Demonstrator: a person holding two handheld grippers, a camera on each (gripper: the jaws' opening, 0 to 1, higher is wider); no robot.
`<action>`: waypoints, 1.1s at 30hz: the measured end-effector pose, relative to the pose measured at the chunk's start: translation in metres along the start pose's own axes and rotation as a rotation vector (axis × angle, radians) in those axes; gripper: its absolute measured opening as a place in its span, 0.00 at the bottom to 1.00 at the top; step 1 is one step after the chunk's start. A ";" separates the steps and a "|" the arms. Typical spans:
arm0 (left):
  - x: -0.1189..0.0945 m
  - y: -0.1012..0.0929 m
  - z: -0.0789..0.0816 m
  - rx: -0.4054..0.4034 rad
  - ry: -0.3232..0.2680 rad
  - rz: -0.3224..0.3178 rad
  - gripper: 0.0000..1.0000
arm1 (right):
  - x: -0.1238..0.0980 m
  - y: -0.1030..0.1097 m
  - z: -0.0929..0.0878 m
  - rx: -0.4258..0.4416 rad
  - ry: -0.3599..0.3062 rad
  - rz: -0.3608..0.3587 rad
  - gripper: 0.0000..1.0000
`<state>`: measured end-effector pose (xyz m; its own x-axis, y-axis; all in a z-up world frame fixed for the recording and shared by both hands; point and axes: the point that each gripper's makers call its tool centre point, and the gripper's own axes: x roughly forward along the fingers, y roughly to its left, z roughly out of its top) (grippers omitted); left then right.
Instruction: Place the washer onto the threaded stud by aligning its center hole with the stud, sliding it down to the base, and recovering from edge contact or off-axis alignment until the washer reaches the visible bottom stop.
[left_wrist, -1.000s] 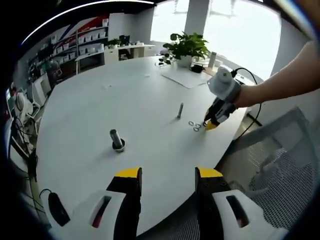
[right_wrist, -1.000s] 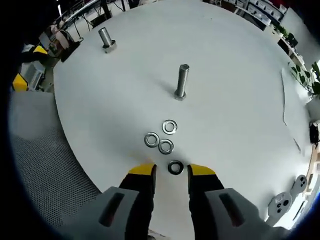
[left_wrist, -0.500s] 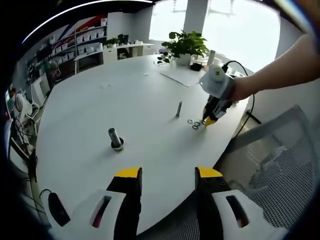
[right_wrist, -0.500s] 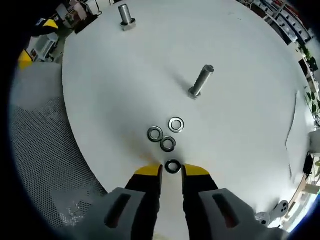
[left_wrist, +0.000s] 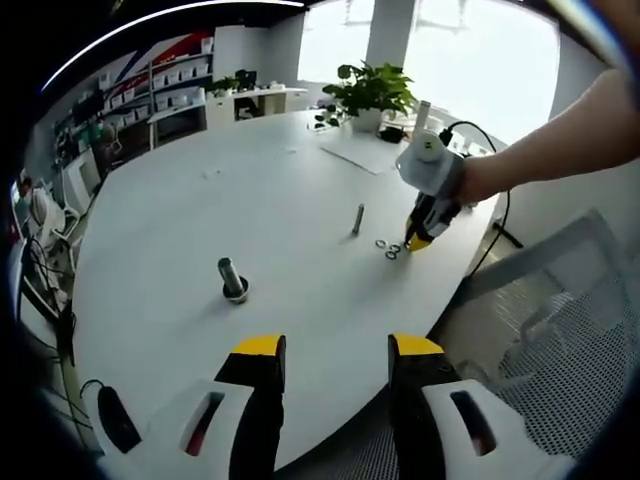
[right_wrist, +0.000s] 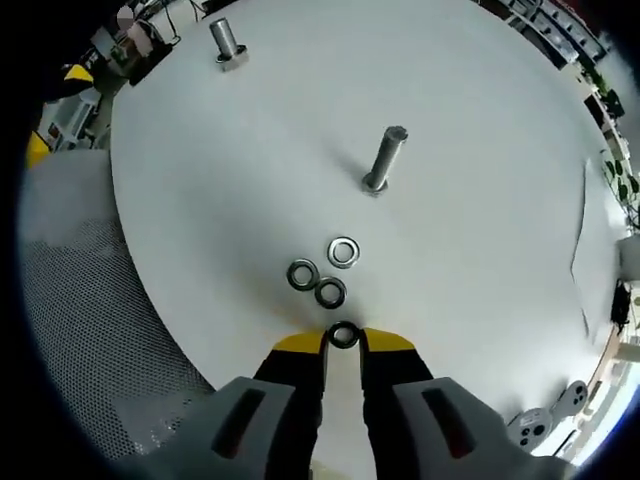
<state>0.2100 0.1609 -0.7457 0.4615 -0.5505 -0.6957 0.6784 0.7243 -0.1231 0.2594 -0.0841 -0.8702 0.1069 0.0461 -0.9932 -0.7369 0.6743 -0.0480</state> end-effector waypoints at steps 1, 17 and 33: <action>0.000 0.000 0.000 0.000 0.001 -0.001 0.39 | 0.001 0.000 0.000 0.005 0.007 -0.002 0.15; -0.002 0.004 0.002 -0.015 -0.010 0.012 0.39 | 0.000 -0.001 -0.002 0.042 0.044 -0.043 0.15; -0.003 0.005 0.003 -0.016 -0.010 0.016 0.40 | -0.001 -0.002 -0.003 0.090 -0.022 -0.066 0.14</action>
<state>0.2135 0.1648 -0.7425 0.4782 -0.5425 -0.6907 0.6614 0.7399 -0.1232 0.2587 -0.0871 -0.8697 0.1685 0.0153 -0.9856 -0.6654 0.7395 -0.1023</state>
